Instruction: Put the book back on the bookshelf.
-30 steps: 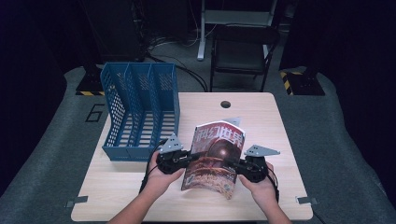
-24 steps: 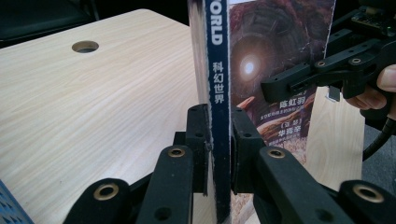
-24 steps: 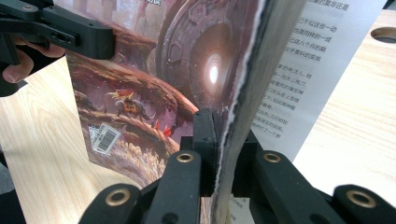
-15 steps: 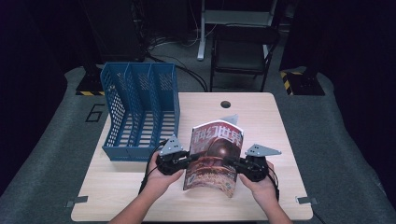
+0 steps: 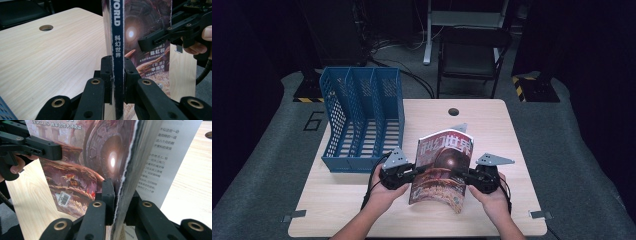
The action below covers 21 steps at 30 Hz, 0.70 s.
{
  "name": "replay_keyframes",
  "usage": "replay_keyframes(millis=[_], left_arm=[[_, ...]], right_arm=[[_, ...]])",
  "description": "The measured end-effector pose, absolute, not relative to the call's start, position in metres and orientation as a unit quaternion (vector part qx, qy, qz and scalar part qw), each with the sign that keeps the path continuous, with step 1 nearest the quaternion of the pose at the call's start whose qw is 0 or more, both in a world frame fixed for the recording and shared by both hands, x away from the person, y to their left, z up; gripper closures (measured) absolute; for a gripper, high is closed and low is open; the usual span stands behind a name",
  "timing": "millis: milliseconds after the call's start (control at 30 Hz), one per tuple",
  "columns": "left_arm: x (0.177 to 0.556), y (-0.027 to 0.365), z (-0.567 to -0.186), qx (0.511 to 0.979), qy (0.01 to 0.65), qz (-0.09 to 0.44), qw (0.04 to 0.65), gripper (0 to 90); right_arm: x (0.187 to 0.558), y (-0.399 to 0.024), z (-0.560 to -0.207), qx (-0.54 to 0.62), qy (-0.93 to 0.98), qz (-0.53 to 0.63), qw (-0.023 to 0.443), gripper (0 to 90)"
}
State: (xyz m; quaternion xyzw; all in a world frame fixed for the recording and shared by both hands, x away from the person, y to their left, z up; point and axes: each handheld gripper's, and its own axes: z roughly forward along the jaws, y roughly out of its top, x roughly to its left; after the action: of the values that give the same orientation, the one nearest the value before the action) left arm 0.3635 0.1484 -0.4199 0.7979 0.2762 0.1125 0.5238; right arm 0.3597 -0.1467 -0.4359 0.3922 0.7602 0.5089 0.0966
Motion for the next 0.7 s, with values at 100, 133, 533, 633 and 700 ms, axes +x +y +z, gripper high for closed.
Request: replay_keyframes(millis=[100, 133, 533, 633, 700], left_arm=[[0.362, 0.149, -0.419, 0.799, 0.273, 0.11, 0.524, 82.3], [0.362, 0.149, -0.42, 0.797, 0.275, 0.109, 0.526, 82.4], [0.361, 0.152, -0.418, 0.8, 0.276, 0.104, 0.523, 82.2], [0.36, 0.152, -0.417, 0.802, 0.272, 0.104, 0.522, 81.9], [0.36, 0.152, -0.417, 0.804, 0.27, 0.106, 0.519, 81.8]], right_arm=[[0.361, -0.148, -0.436, 0.399, 0.757, 0.511, 0.087, 82.0], [0.361, -0.148, -0.435, 0.399, 0.757, 0.51, 0.085, 81.7], [0.362, -0.14, -0.425, 0.375, 0.773, 0.504, 0.09, 83.3], [0.362, -0.14, -0.426, 0.372, 0.771, 0.508, 0.092, 84.0], [0.361, -0.14, -0.425, 0.372, 0.77, 0.51, 0.094, 84.2]])
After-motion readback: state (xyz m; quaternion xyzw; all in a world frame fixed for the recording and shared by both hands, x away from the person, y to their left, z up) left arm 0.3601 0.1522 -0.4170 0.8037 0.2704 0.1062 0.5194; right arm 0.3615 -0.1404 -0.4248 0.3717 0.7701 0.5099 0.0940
